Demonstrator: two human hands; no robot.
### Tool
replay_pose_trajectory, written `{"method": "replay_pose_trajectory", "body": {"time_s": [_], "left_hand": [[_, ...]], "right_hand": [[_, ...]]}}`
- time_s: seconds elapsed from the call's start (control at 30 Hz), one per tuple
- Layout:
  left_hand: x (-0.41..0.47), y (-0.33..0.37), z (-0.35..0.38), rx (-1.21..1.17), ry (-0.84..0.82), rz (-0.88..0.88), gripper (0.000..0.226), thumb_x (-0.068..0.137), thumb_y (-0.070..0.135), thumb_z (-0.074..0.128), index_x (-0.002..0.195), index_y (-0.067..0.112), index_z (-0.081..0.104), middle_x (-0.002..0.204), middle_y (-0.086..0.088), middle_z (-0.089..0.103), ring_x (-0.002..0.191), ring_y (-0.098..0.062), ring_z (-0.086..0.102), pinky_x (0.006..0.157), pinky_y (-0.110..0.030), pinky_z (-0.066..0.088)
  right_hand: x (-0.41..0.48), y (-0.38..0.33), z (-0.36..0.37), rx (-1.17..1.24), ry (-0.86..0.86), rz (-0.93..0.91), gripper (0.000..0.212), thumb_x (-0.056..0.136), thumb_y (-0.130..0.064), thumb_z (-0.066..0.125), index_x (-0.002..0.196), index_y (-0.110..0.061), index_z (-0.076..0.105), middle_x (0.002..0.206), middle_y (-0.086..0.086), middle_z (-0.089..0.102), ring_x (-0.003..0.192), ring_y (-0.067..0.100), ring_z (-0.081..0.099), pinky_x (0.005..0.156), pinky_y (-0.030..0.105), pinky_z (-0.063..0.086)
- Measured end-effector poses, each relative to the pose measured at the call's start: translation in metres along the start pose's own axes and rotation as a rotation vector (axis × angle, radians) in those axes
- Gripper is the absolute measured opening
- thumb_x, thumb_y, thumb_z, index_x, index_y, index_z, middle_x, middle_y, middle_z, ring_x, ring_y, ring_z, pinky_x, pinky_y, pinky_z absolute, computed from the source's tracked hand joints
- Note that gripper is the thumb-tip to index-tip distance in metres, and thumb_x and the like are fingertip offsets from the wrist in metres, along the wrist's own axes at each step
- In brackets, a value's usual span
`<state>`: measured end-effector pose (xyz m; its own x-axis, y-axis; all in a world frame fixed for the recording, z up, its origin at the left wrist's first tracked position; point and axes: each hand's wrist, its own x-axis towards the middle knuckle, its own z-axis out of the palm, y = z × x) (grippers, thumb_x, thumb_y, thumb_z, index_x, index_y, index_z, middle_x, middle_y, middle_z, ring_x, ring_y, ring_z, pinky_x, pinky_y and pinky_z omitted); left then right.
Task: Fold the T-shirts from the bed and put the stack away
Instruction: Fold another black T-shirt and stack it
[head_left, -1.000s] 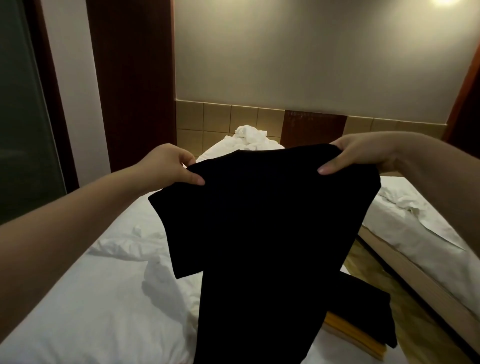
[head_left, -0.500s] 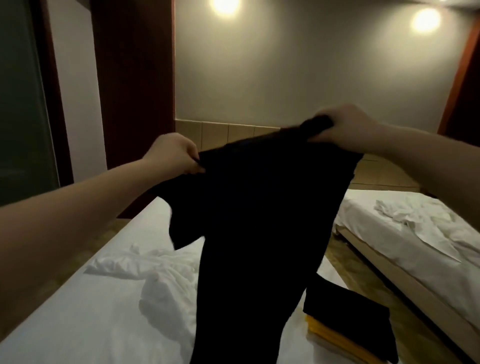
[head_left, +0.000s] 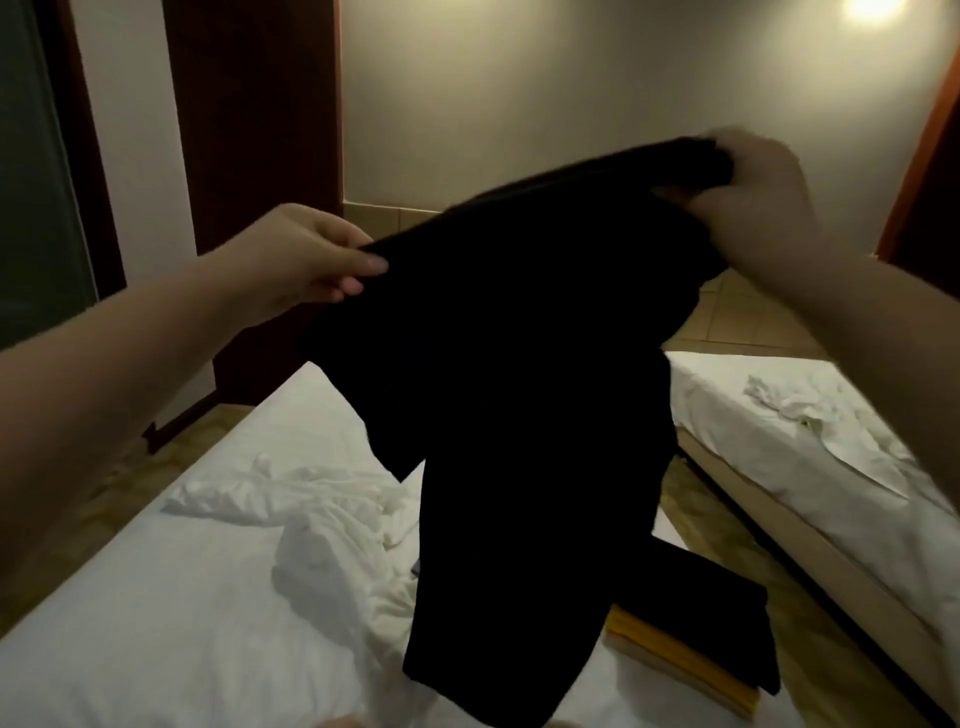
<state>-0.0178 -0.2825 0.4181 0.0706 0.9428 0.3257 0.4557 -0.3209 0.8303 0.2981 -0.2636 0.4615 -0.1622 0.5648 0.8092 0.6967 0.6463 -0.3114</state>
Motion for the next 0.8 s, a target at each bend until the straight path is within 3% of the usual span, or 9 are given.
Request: {"method": "replay_pose_trajectory", "body": {"time_s": [0.13, 0.27, 0.37, 0.4, 0.5, 0.6, 0.7, 0.8], "left_hand": [[0.016, -0.009, 0.015, 0.174, 0.077, -0.074, 0.008, 0.082, 0.005, 0.064, 0.08, 0.013, 0.063, 0.073, -0.006, 0.06, 0.041, 0.0, 0.053, 0.046, -0.011, 0.046], [0.034, -0.009, 0.022, 0.169, 0.244, 0.046, 0.007, 0.082, 0.005, 0.065, 0.084, 0.012, 0.065, 0.073, -0.003, 0.062, 0.042, 0.0, 0.057, 0.047, -0.011, 0.047], [0.038, -0.022, 0.036, 0.343, 0.229, 0.052, 0.013, 0.08, 0.005, 0.068, 0.093, 0.008, 0.068, 0.07, 0.0, 0.061, 0.041, 0.001, 0.057, 0.042, -0.008, 0.046], [0.038, -0.026, 0.038, 0.348, 0.232, 0.059, 0.014, 0.08, 0.006, 0.067, 0.094, 0.009, 0.068, 0.071, 0.001, 0.061, 0.042, 0.001, 0.057, 0.043, -0.007, 0.045], [0.041, -0.018, 0.036, 0.152, 0.29, 0.147, 0.013, 0.085, 0.007, 0.062, 0.094, 0.015, 0.066, 0.074, 0.001, 0.061, 0.044, 0.002, 0.056, 0.049, -0.008, 0.047], [0.045, -0.01, 0.052, 0.142, 0.294, 0.142, 0.019, 0.089, 0.001, 0.055, 0.093, 0.018, 0.063, 0.076, 0.001, 0.06, 0.045, 0.003, 0.058, 0.052, -0.009, 0.048], [0.044, -0.016, 0.058, 0.077, 0.26, 0.096, 0.018, 0.088, -0.002, 0.054, 0.085, 0.013, 0.063, 0.075, -0.003, 0.06, 0.055, -0.003, 0.062, 0.053, -0.011, 0.049], [0.041, -0.022, 0.048, 0.053, 0.176, 0.064, 0.011, 0.083, 0.003, 0.062, 0.08, 0.013, 0.064, 0.081, -0.006, 0.064, 0.076, -0.014, 0.064, 0.06, -0.012, 0.052]], "right_hand": [[0.009, 0.004, 0.02, 0.018, -0.102, 0.011, 0.032, 0.074, -0.018, 0.068, 0.098, 0.003, 0.063, 0.079, 0.008, 0.053, 0.05, -0.01, 0.046, 0.053, 0.009, 0.032], [0.016, 0.02, 0.02, 0.057, 0.084, 0.07, 0.019, 0.082, -0.01, 0.067, 0.1, -0.014, 0.063, 0.072, -0.01, 0.052, 0.054, -0.011, 0.047, 0.059, 0.004, 0.033], [0.002, 0.03, 0.029, -0.111, -0.226, 0.006, 0.018, 0.083, -0.01, 0.067, 0.092, -0.022, 0.058, 0.073, -0.013, 0.052, 0.069, 0.003, 0.048, 0.057, 0.001, 0.033], [0.002, 0.032, 0.026, -0.157, -0.22, 0.006, 0.017, 0.083, -0.007, 0.065, 0.09, -0.02, 0.058, 0.071, -0.01, 0.051, 0.077, 0.01, 0.05, 0.055, 0.004, 0.033], [0.013, 0.037, 0.012, -0.127, 0.03, 0.08, 0.02, 0.085, -0.006, 0.062, 0.104, -0.01, 0.062, 0.076, -0.004, 0.052, 0.084, 0.015, 0.049, 0.054, 0.013, 0.032], [0.012, 0.033, 0.021, -0.209, -0.171, 0.01, 0.018, 0.084, -0.004, 0.061, 0.101, 0.0, 0.062, 0.084, 0.009, 0.056, 0.085, 0.025, 0.055, 0.059, 0.021, 0.029], [0.015, 0.03, 0.012, -0.163, -0.049, 0.043, 0.019, 0.084, -0.007, 0.063, 0.102, 0.002, 0.062, 0.086, 0.013, 0.056, 0.082, 0.017, 0.05, 0.054, 0.016, 0.032], [0.016, 0.031, 0.004, -0.127, -0.098, 0.105, 0.024, 0.085, -0.013, 0.066, 0.105, -0.001, 0.062, 0.091, 0.016, 0.061, 0.08, 0.014, 0.057, 0.055, 0.006, 0.034]]}}
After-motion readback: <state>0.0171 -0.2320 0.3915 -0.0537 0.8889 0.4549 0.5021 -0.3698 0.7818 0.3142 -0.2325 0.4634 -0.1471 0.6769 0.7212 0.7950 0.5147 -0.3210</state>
